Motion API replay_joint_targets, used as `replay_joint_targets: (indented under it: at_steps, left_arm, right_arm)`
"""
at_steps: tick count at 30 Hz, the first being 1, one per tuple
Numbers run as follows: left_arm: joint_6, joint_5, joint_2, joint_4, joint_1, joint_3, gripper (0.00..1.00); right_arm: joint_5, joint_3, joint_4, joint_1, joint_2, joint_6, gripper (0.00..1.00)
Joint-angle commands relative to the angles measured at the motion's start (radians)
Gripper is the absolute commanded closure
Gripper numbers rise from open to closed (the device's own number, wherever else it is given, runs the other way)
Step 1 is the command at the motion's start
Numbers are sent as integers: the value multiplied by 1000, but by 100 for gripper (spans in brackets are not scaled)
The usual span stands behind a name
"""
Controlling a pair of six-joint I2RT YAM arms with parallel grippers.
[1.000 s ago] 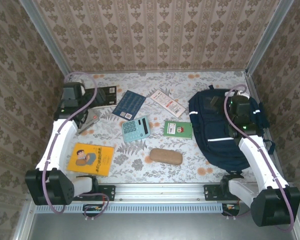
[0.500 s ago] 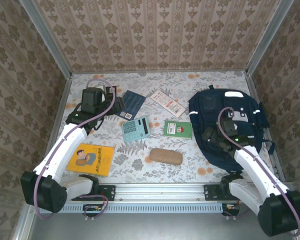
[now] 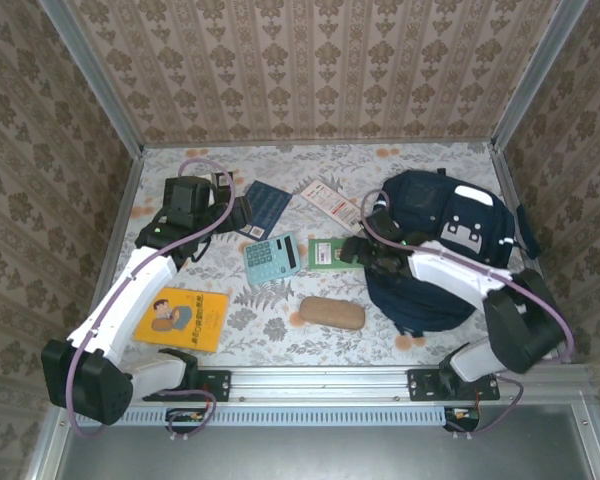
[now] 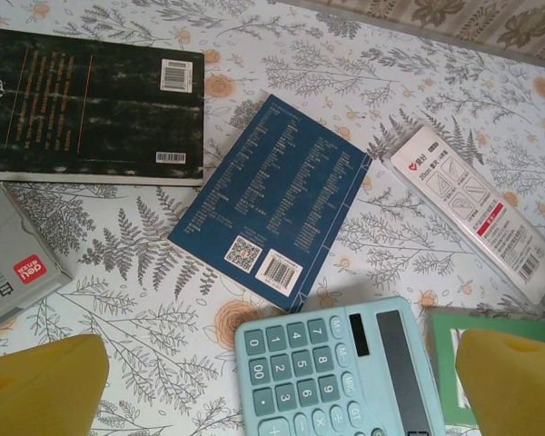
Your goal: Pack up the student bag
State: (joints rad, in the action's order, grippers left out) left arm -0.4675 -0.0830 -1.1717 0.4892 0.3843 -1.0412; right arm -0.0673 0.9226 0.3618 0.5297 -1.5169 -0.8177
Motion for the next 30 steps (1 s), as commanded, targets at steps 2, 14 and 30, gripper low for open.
replay_joint_targets:
  at_steps: [2, 14, 30]
  left_arm:
    - [17, -6, -14, 12, 10, 17, 0]
    - [86, 44, -67, 12, 30, -8, 0]
    - [93, 105, -224, 1, 30, -57, 0]
  right_arm:
    - [67, 196, -24, 16, -153, 23, 0]
    - [-14, 442, 165, 13, -186, 224, 0]
    - [-30, 141, 141, 25, 112, 319, 1]
